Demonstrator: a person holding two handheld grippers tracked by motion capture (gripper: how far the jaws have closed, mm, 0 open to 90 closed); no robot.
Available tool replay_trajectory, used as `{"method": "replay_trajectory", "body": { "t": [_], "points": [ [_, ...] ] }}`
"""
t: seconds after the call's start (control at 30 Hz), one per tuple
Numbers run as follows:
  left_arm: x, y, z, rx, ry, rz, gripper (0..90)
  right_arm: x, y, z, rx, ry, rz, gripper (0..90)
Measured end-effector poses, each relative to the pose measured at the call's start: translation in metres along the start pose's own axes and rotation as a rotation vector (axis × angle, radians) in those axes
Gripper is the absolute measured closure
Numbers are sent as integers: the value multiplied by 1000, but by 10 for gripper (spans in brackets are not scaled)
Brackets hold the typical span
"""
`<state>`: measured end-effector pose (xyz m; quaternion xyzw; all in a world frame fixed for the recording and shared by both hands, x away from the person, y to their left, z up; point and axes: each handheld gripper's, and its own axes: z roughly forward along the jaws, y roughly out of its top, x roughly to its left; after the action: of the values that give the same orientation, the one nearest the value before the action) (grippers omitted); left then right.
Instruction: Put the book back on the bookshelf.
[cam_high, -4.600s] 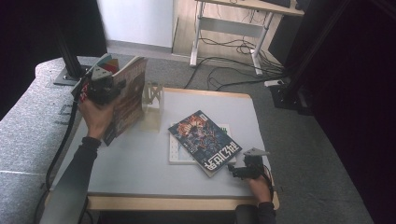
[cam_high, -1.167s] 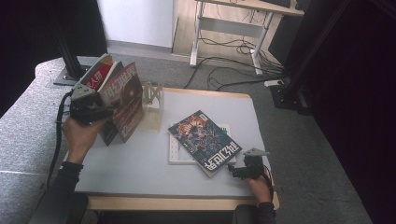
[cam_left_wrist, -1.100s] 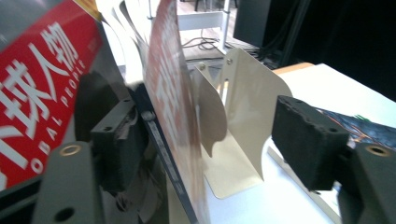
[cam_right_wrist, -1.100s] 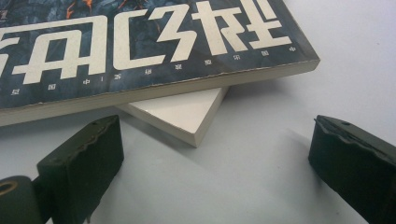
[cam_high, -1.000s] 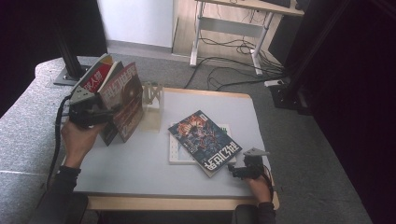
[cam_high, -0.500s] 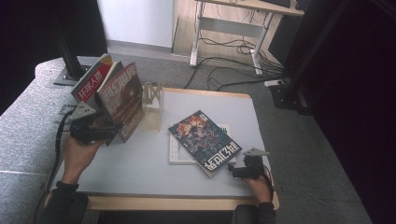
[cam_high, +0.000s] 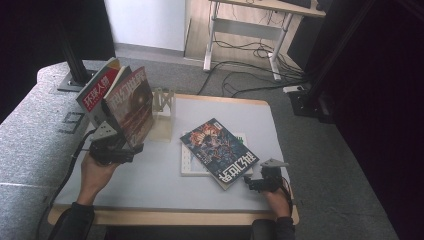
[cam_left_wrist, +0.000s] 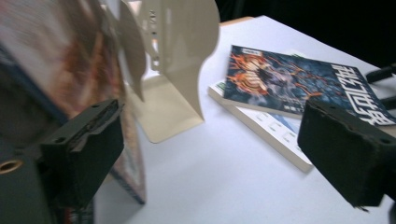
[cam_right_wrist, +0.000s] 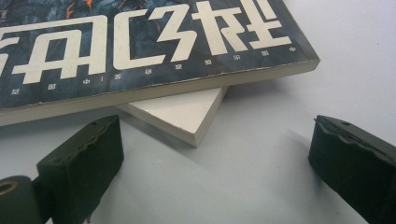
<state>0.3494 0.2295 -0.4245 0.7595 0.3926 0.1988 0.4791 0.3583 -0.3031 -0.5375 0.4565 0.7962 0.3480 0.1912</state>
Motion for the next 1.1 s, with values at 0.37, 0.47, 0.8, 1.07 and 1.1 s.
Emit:
{"method": "replay_trajectory", "body": {
  "t": [0.37,0.47,0.8,1.07,1.1],
  "points": [
    [-10,-25,25,70,-76,59,0,0,0,0,0,0,0,28],
    [-13,-32,33,104,-87,69,0,0,0,0,0,0,0,27],
    [-22,-55,58,197,-109,115,0,0,0,0,-1,0,0,32],
    [-23,-70,69,261,-93,135,0,0,0,0,1,-3,-2,31],
    [-24,-72,71,273,-94,139,0,0,0,0,1,-3,-1,31]
  ]
}}
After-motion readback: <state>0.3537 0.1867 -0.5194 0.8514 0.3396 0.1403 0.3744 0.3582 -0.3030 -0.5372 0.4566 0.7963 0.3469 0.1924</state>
